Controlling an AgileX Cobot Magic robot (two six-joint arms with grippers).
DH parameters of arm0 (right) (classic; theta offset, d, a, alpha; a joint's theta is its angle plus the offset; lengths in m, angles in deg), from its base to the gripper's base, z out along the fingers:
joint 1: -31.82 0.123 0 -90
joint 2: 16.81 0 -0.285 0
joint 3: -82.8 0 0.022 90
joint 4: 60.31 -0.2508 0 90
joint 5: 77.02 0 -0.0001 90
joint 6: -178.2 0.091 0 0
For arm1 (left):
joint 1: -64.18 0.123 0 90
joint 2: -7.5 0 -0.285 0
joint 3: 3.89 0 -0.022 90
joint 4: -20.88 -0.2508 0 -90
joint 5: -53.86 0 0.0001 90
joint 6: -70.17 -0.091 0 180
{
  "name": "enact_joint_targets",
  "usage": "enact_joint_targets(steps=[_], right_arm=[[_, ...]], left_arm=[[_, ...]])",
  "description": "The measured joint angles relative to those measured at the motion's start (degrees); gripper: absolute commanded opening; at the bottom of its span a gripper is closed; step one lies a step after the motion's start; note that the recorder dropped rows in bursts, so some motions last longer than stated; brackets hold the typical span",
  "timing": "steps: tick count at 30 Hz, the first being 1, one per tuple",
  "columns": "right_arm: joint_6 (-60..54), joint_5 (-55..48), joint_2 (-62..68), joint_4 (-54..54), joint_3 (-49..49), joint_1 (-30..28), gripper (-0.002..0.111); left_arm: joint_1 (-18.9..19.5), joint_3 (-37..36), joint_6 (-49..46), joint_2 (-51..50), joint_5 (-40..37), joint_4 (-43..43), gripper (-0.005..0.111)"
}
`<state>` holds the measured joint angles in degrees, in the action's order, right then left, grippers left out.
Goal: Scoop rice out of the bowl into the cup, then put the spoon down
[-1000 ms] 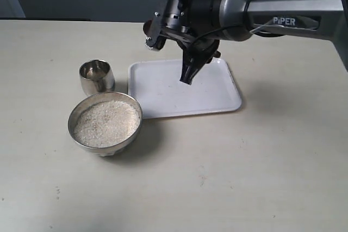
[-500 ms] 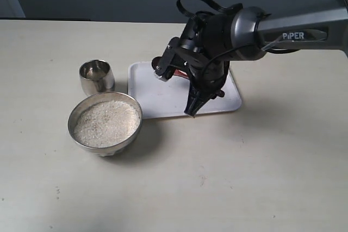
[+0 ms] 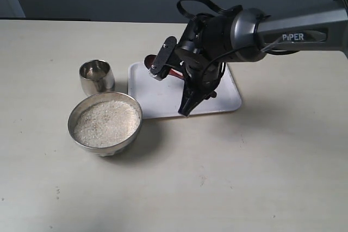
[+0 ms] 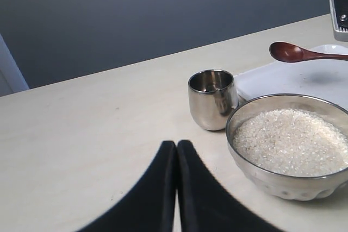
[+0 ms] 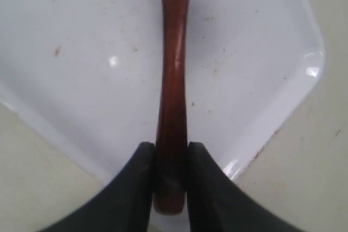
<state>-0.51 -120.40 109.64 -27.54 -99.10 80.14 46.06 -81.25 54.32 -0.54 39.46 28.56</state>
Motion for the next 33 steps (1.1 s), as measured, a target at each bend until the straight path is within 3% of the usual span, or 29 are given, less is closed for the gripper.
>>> enact_joint_targets(steps=[3, 5, 11, 18, 33], right_arm=[[0.0, 0.0, 0.0, -0.5, 0.0, 0.0, 0.043], [0.0, -0.1, 0.0, -0.6, 0.0, 0.0, 0.047], [0.1, -2.1, -0.1, -0.7, 0.0, 0.0, 0.033], [0.1, -5.8, -4.8, -0.8, 0.0, 0.0, -0.001], [3.5, -16.8, -32.6, -5.1, 0.0, 0.0, -0.001]], left_arm=[[0.0, 0.0, 0.0, 0.0, 0.0, 0.0, 0.001], [0.0, 0.0, 0.0, 0.0, 0.0, 0.0, 0.001], [0.0, 0.0, 0.0, 0.0, 0.0, 0.0, 0.001], [0.0, 0.0, 0.0, 0.0, 0.0, 0.0, 0.001], [0.0, 0.0, 0.0, 0.0, 0.0, 0.0, 0.001]])
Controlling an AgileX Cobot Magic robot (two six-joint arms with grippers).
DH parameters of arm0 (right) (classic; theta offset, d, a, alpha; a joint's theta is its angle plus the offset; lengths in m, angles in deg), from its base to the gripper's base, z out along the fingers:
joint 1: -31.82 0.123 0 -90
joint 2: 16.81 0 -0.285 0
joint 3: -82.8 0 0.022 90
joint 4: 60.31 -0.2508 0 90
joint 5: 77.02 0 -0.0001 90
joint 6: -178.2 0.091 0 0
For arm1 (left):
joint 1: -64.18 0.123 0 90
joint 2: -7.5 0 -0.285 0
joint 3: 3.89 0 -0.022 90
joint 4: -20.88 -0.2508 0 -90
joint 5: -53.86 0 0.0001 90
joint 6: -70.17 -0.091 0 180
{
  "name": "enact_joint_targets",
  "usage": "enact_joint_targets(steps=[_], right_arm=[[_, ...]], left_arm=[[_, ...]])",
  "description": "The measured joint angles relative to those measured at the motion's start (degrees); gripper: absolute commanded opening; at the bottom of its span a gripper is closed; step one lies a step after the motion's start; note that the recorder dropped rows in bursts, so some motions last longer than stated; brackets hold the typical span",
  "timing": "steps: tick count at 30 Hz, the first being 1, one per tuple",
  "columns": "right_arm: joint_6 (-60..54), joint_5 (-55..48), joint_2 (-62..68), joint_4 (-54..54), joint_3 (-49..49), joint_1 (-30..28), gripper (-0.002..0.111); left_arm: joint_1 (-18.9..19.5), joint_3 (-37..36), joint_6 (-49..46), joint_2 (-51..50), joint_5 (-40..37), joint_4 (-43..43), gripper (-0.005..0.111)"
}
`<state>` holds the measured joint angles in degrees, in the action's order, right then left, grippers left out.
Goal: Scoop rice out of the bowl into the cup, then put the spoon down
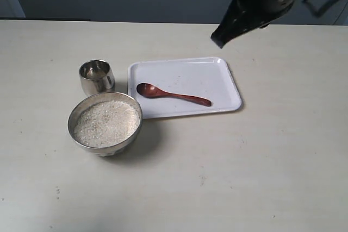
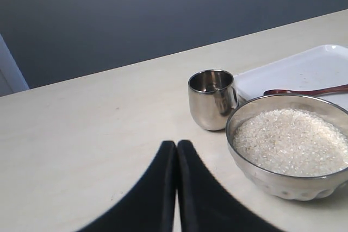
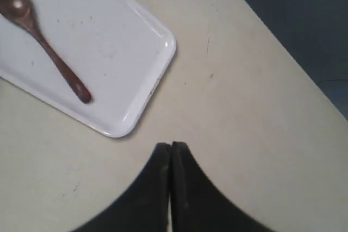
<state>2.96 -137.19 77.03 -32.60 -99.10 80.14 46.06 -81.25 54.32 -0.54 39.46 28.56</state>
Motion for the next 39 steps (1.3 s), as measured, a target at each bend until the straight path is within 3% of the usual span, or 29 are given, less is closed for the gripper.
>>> enact_joint_targets(steps=[14, 20, 26, 30, 33, 36, 39], right_arm=[[0.3, -6.9, -23.0, -13.1, 0.0, 0.0, -0.001], [1.8, -9.5, -30.3, -14.0, 0.0, 0.0, -0.001], [9.4, -8.7, -34.4, -16.9, 0.0, 0.0, -0.001], [12.2, -7.6, -35.5, -14.4, 0.3, 0.0, -0.001], [17.2, -2.6, -35.4, -6.8, 2.9, -0.1, -0.001], [26.1, 10.7, -36.9, 1.2, 11.6, -6.0, -0.001], [27.3, 28.2, -42.3, -0.2, 24.0, -21.1, -0.001]], left_arm=[[0.0, 0.0, 0.0, 0.0, 0.0, 0.0, 0.001], [0.0, 0.0, 0.0, 0.0, 0.0, 0.0, 0.001], [0.0, 0.0, 0.0, 0.0, 0.0, 0.0, 0.001], [0.0, 0.0, 0.0, 0.0, 0.0, 0.0, 0.001], [0.0, 0.0, 0.0, 0.0, 0.0, 0.0, 0.001], [0.0, 0.0, 0.0, 0.0, 0.0, 0.0, 0.001], [0.0, 0.0, 0.0, 0.0, 0.0, 0.0, 0.001]])
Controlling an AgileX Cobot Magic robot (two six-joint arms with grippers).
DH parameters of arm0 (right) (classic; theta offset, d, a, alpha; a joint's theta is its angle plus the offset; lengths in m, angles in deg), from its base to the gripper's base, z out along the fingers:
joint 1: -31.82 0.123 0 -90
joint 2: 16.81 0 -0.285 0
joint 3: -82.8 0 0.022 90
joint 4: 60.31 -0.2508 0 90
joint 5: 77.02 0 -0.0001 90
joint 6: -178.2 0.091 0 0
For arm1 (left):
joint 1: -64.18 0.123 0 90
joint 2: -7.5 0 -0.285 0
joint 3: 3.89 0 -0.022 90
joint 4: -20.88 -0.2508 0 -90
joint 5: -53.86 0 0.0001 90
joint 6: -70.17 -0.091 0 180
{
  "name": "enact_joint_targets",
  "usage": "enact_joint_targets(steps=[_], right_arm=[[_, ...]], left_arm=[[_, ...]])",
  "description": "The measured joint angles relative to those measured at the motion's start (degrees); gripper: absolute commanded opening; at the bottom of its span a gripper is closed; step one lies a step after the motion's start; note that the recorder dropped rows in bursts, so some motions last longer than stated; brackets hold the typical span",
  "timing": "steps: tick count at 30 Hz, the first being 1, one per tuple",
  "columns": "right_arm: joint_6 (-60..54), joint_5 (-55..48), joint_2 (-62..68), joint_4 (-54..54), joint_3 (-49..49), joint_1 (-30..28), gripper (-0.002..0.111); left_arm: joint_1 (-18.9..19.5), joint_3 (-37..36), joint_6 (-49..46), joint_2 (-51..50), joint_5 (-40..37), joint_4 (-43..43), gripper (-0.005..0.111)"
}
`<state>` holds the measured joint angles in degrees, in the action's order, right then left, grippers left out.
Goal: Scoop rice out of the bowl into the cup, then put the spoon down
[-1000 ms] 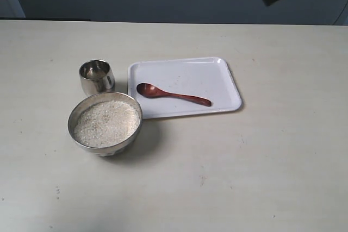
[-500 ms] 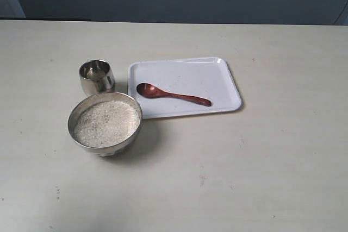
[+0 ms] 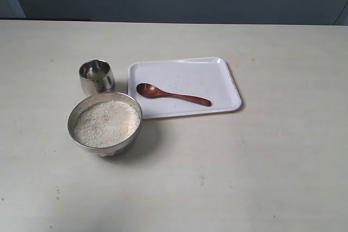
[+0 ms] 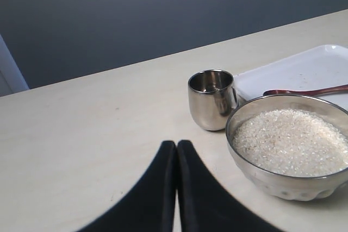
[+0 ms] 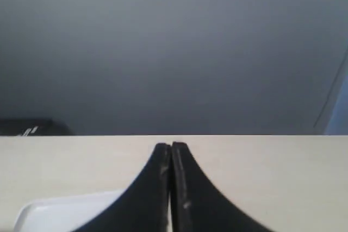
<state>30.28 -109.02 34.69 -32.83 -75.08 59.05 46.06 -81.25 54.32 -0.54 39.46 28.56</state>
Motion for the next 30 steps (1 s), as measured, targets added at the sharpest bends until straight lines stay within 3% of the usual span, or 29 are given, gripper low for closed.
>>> enact_joint_targets(steps=[1, 3, 6, 9, 16, 30], right_arm=[[0.1, 3.3, -1.5, -0.8, 3.7, -3.1, -0.001], [0.3, 16.0, -9.3, -3.4, 16.5, -14.6, -0.001], [0.5, 24.6, -19.5, -4.2, 29.4, -23.1, -0.001], [0.5, 27.4, -29.6, -5.0, 39.6, -26.8, -0.001], [0.5, 29.9, -43.3, -6.0, 53.7, -27.3, -0.001], [0.9, 32.6, -43.4, -8.5, 54.8, -27.5, -0.001]], left_arm=[[0.0, 0.0, 0.0, 0.0, 0.0, 0.0, 0.001], [0.0, 0.0, 0.0, 0.0, 0.0, 0.0, 0.001], [0.0, 0.0, 0.0, 0.0, 0.0, 0.0, 0.001], [0.0, 0.0, 0.0, 0.0, 0.0, 0.0, 0.001], [0.0, 0.0, 0.0, 0.0, 0.0, 0.0, 0.001], [0.0, 0.0, 0.0, 0.0, 0.0, 0.0, 0.001]])
